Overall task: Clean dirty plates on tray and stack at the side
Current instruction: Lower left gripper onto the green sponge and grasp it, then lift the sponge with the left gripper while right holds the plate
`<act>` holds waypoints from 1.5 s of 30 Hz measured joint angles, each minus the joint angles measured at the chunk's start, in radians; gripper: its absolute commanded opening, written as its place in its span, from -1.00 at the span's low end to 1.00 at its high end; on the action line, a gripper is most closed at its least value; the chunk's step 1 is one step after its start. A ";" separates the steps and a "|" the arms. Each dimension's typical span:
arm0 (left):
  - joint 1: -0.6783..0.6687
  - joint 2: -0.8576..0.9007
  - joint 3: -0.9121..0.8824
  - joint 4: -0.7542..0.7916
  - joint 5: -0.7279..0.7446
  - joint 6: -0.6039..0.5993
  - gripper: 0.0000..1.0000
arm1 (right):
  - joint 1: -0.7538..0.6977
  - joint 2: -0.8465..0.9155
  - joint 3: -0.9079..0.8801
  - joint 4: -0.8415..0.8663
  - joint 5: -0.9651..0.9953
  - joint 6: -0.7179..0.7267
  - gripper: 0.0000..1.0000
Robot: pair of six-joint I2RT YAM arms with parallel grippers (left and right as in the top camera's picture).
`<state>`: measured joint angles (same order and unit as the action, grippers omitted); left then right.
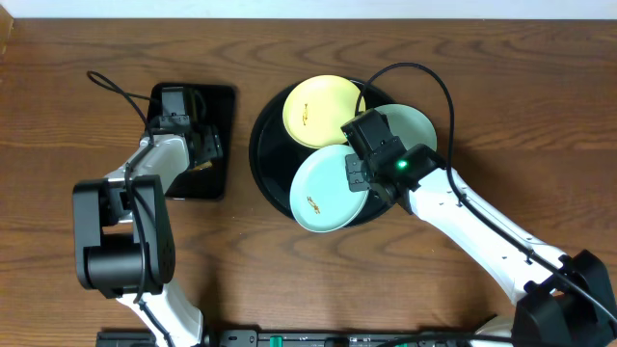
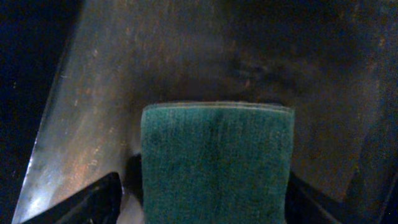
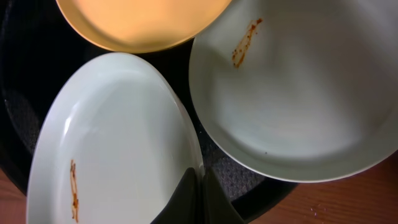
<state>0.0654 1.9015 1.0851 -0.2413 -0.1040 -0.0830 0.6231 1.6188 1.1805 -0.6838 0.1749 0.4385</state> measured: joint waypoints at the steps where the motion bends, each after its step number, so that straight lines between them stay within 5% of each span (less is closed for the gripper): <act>1: 0.000 -0.004 0.001 -0.019 0.001 -0.003 0.43 | 0.000 0.000 0.000 0.000 0.000 0.000 -0.98; 5: 0.000 -0.008 0.001 -0.042 0.009 -0.010 0.03 | 0.000 0.000 0.000 0.000 0.000 0.000 -0.98; 9: 0.000 -0.007 0.001 -0.006 0.017 -0.005 -0.14 | 0.000 0.000 0.000 0.008 0.002 0.000 -0.98; 10: 0.000 -0.007 0.001 0.009 0.023 -0.008 -0.35 | 0.000 0.000 0.000 0.014 0.002 0.000 -0.98; 11: 0.000 -0.007 0.001 0.022 0.031 -0.012 -0.84 | 0.000 0.000 0.000 0.021 0.003 0.000 -0.98; 19: 0.000 -0.030 0.000 0.028 0.055 -0.002 -0.85 | 0.000 -0.008 0.000 0.058 0.018 -0.020 -0.98; 29: 0.000 -0.351 -0.005 0.021 0.072 0.000 -0.85 | 0.000 -0.080 -0.002 0.104 0.071 -0.166 -0.98; 45: 0.000 -0.354 -0.015 0.093 0.072 0.017 -0.85 | 0.000 -0.074 -0.002 0.131 0.158 -0.188 -0.98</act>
<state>0.0654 1.5475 1.0702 -0.1482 -0.0322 -0.0658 0.6231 1.5452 1.1786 -0.5529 0.3328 0.2508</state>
